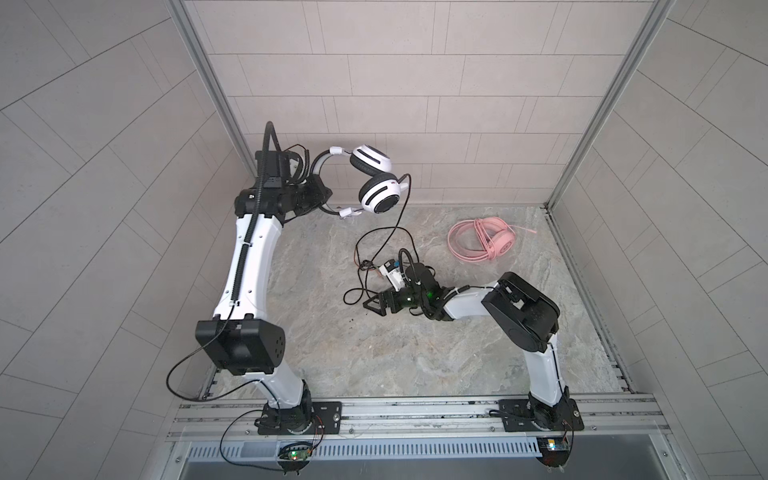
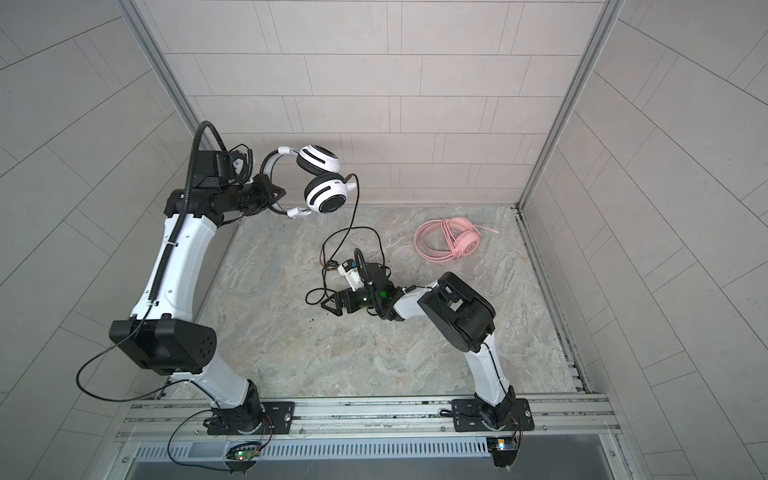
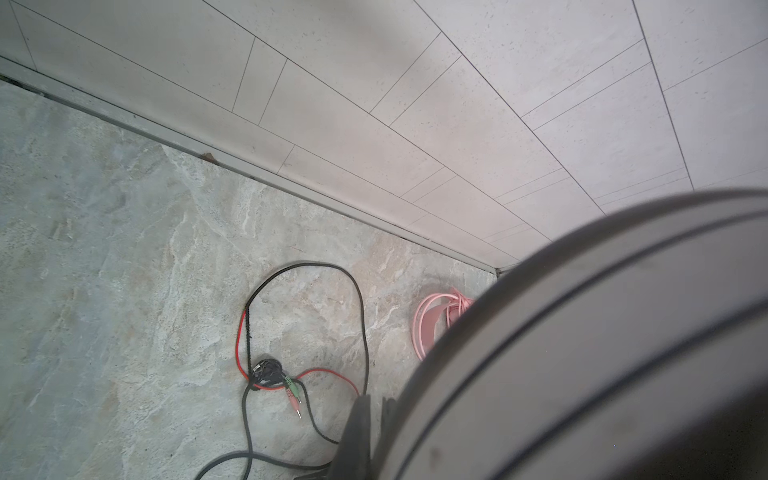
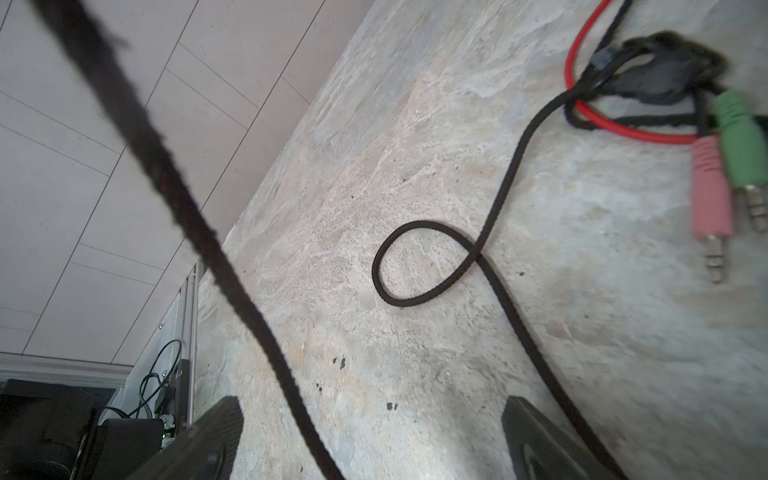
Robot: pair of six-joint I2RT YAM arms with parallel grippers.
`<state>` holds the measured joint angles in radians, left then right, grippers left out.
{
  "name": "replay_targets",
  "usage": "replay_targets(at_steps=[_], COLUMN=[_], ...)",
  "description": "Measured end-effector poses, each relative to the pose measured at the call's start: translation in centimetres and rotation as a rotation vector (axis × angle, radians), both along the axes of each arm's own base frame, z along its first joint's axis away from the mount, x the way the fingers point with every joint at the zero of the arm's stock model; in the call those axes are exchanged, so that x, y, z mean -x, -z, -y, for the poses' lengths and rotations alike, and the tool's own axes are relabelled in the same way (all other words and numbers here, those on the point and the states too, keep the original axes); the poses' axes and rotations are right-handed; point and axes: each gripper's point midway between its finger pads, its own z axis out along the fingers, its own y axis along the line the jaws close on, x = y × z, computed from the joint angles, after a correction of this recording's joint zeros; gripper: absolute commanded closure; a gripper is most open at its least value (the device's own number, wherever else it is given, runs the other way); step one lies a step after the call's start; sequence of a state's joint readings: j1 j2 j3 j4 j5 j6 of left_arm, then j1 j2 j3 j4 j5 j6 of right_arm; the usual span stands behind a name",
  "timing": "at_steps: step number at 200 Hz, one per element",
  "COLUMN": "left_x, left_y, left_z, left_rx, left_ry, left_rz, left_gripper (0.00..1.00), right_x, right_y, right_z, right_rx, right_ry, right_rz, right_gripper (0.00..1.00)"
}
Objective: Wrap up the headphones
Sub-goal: 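Grasp the black cable near the plugs with the right gripper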
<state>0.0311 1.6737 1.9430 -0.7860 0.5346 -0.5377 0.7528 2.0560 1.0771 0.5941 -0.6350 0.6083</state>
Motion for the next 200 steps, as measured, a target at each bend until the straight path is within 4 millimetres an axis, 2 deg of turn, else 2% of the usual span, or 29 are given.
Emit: replay_targets(at_steps=[27, 49, 63, 80, 105, 158, 200], left_x=[-0.7, -1.1, -1.3, -1.5, -1.8, -2.4, -2.8], left_y=[0.3, 0.7, 0.8, 0.8, 0.8, 1.5, 2.6], left_z=[-0.3, -1.3, -1.8, -2.4, -3.0, -4.0, -4.6], left_rx=[0.048, 0.086, 0.100, 0.106, 0.096, 0.049, 0.012], left_ry=[-0.013, -0.049, -0.068, -0.088, -0.112, -0.153, -0.171], left_rz=[-0.029, -0.053, -0.061, -0.063, -0.057, -0.056, -0.070], left_gripper=[1.00, 1.00, 1.00, 1.00, 1.00, 1.00, 1.00], right_x=[0.4, 0.9, 1.2, 1.9, 2.6, 4.0, 4.9], right_y=[-0.6, 0.2, 0.9, 1.3, 0.2, -7.2, -8.9], right_z=[-0.7, -0.4, 0.0, 0.7, 1.9, 5.2, 7.6], right_rx=[-0.017, 0.001, 0.022, 0.049, 0.093, 0.115, 0.218], right_ry=[-0.027, -0.032, -0.032, -0.036, -0.029, 0.023, 0.043], right_rz=[0.016, 0.007, -0.005, -0.015, -0.010, 0.124, 0.156], right_gripper=[0.46, 0.78, 0.89, 0.98, 1.00, 1.00, 1.00])
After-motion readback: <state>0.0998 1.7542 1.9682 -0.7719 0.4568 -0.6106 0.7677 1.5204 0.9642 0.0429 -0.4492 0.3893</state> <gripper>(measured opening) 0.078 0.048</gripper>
